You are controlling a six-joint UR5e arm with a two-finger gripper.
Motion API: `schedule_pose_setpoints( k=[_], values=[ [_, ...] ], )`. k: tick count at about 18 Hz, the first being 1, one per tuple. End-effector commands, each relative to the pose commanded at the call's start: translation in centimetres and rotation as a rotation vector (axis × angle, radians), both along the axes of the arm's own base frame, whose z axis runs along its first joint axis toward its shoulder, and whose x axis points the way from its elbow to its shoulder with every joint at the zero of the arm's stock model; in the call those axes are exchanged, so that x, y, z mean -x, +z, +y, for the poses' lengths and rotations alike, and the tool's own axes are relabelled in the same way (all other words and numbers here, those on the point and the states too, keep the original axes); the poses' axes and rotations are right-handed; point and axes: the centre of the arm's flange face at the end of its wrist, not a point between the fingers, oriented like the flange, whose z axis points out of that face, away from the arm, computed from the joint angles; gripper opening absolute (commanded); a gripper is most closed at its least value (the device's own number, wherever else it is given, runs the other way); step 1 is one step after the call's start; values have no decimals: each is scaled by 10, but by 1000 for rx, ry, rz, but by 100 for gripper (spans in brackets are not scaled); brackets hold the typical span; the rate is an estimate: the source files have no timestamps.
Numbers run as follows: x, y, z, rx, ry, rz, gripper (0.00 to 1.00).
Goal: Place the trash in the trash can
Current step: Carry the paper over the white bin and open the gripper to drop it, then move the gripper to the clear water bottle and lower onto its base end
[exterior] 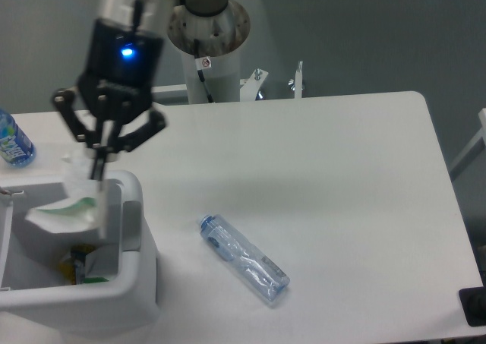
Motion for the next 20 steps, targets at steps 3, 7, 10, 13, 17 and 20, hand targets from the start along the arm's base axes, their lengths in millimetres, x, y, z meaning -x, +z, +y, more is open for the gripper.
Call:
schedule_pose_setpoints(
  k=[3, 7, 10, 13, 17, 20],
  values=[
    [1, -7, -1, 18, 9, -7, 100],
    [42, -24, -13, 63, 104, 2, 100],
    [94, -51, -30, 104, 201, -37, 100],
    [147, -88, -38, 158, 277, -75, 100],
    [212, -149, -47, 264, 379, -94, 100],
    [243, -201, -46, 359, 423, -94, 100]
  ],
)
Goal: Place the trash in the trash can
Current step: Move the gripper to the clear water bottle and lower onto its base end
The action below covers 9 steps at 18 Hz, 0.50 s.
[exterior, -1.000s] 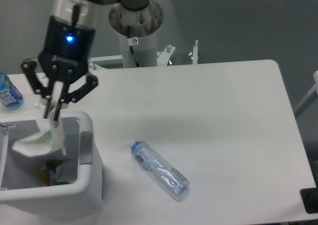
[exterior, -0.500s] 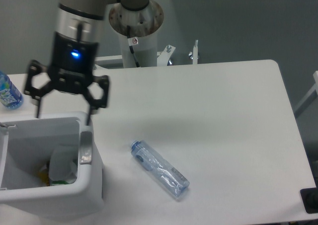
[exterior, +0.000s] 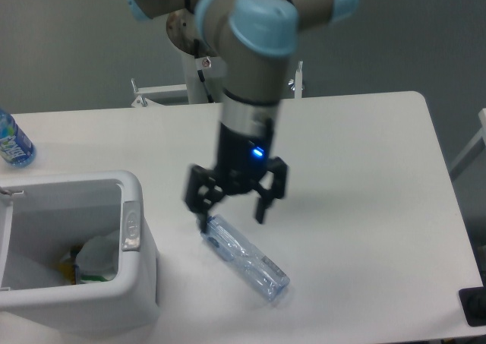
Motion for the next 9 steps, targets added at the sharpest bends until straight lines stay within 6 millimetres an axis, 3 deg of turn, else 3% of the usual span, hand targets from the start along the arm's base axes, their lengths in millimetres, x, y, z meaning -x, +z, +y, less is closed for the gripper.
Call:
schedule_pose_setpoints(
  k=[7, 9],
  values=[
    [33, -93, 16, 119, 23, -37, 100],
    [34, -116, 19, 161, 25, -41, 100]
  ],
)
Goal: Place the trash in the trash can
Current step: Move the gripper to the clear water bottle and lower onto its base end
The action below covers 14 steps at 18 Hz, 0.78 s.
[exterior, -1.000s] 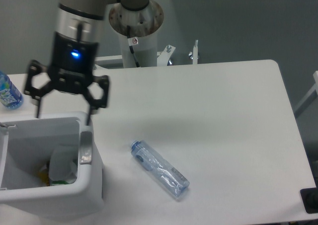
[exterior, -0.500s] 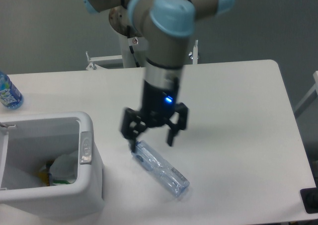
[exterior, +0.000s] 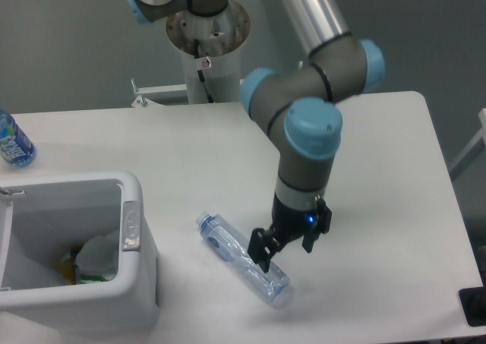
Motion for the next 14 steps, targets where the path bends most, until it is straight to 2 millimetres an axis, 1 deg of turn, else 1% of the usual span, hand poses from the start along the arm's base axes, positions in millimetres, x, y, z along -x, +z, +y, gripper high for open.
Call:
schedule_pose_setpoints(
  k=[1, 2, 4, 7, 10, 14],
  values=[
    [-1, -12, 0, 26, 1, -3, 100],
    [-2, -17, 1, 39, -2, 0, 100],
    [-2, -19, 5, 37, -5, 3, 100],
    [0, -27, 7, 43, -6, -2, 100],
    [-3, -41, 21, 53, -26, -9, 100],
    [-10, -58, 32, 83, -46, -4, 100]
  ],
)
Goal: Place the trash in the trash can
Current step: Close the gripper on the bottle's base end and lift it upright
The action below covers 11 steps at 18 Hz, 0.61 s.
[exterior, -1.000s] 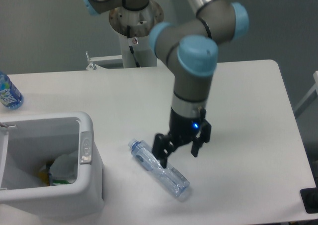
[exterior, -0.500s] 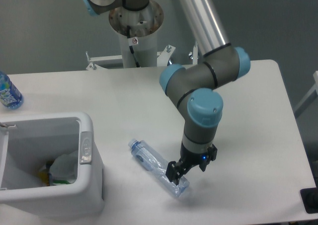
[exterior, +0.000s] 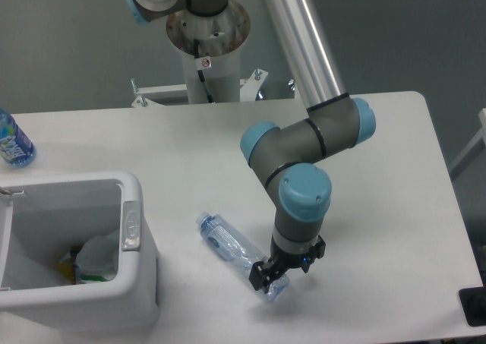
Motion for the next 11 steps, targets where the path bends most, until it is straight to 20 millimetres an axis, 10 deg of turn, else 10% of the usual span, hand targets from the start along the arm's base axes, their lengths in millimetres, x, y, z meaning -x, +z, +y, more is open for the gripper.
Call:
schedule_pose_setpoints(
  k=[11],
  values=[
    [-12, -21, 7, 35, -17, 22, 96]
  ],
)
